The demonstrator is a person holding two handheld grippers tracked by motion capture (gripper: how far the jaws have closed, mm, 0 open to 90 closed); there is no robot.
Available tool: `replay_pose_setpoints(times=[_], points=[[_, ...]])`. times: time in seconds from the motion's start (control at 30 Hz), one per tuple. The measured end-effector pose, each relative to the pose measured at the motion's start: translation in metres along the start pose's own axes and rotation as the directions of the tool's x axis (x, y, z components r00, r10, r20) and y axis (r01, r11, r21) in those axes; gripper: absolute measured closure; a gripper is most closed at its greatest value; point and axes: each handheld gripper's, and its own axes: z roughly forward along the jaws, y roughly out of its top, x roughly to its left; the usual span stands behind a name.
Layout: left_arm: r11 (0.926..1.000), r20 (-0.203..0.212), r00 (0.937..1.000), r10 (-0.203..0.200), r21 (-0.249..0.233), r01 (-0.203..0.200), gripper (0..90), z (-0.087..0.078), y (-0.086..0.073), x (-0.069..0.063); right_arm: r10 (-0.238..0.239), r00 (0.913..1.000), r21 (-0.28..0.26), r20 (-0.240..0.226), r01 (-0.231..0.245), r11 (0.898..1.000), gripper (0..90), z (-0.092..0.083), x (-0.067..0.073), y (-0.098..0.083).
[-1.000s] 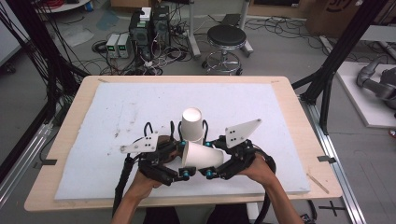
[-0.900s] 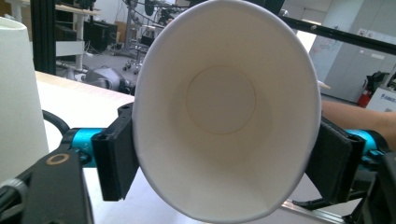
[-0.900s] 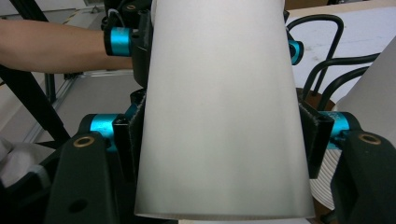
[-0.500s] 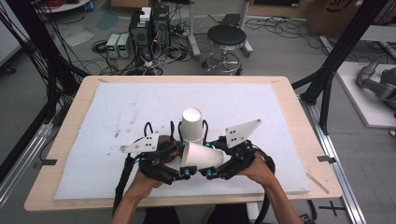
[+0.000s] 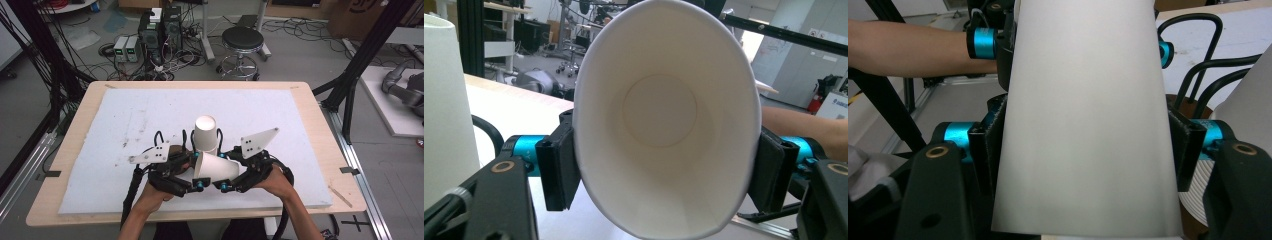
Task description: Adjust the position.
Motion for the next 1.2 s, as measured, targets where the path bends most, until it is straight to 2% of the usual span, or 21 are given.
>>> replay_pose_setpoints(times=[0.07,0.13,0.2,0.23,0.37,0.53,1.0,1.2], points=[[1.0,0.009,0.9999,-0.005,-0.002,0.005,28.4,0.0,0.0,0.0,-0.001,1.0,0.006,0.001,0.001,1.0,30.8,0.001,0.0,0.0],[1.0,0.001,1.0,-0.002,0.0,0.002,28.5,-0.002,0.001,0.0,0.018,0.9998,0.022,0.007,-0.018,1.0,19.0,0.003,-0.001,0.0],[1.0,-0.003,1.0,-0.003,-0.001,0.003,28.5,-0.003,0.001,0.0,0.029,0.9995,0.024,0.013,-0.03,0.999,18.3,0.003,-0.001,0.0],[1.0,-0.003,1.0,-0.003,0.0,0.003,28.8,-0.003,0.001,0.0,0.031,0.9994,0.023,0.017,-0.031,0.999,14.6,0.003,-0.001,-0.001],[0.9999,-0.008,1.0,0.004,0.011,-0.004,29.1,-0.005,0.002,0.0,0.038,0.9987,0.014,0.032,-0.039,0.999,13.9,0.001,-0.001,-0.001],[0.9998,-0.014,0.9999,0.006,0.017,-0.005,29.0,-0.006,0.003,-0.001,0.039,0.9988,0.015,0.029,-0.04,0.999,13.8,0.0,-0.001,0.0],[0.9956,-0.05,0.9979,0.04,0.087,-0.036,28.9,-0.013,0.011,-0.005,0.038,0.9983,-0.003,0.044,-0.038,0.999,13.9,-0.007,0.0,-0.002],[0.9932,-0.07,0.9961,0.054,0.107,-0.046,28.9,-0.02,0.015,-0.006,0.042,0.9976,-0.012,0.055,-0.041,0.999,13.9,-0.014,0.001,-0.003]])
